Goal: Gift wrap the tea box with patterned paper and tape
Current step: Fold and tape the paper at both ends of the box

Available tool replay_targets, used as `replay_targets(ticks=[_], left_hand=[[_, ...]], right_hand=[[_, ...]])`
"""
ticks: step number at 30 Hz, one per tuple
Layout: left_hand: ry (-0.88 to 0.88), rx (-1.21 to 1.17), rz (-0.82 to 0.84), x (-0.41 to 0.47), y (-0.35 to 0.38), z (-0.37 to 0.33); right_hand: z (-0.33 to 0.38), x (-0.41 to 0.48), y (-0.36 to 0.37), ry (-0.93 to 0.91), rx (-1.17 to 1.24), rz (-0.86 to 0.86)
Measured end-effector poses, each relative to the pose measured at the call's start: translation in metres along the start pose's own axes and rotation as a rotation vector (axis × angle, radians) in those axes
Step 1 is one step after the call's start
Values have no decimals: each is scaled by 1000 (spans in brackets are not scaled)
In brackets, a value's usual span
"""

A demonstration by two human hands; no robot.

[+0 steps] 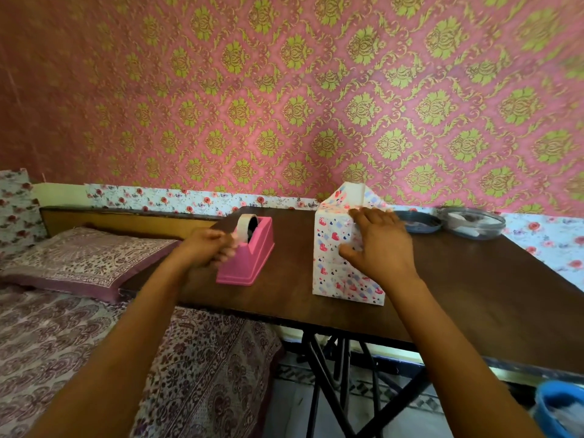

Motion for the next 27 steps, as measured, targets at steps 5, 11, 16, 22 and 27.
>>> replay_targets(ticks=[5, 11, 16, 22, 27], left_hand=[[215, -115, 140, 40, 52, -78], [336, -38, 401, 80, 123, -132], [329, 170, 611, 101, 147, -137], [279, 334, 791, 120, 154, -139], [274, 415, 866, 125, 162, -141]], right_hand=[[-3, 1, 0, -3, 8, -1], [-5, 2, 4, 13, 61, -110], [-5, 5, 14, 63, 9, -113], [-4, 8, 25, 95, -2, -104], [0, 9, 25, 120, -7, -146]])
Point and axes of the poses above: each hand's wrist, its own x-axis towards the middle knuckle, its own y-axis out of the palm, z = x × y, the point moved 3 cm from there along x, towards the middle knuckle, and after that the axes turned 13 degrees about y, right-handed, at the moved point
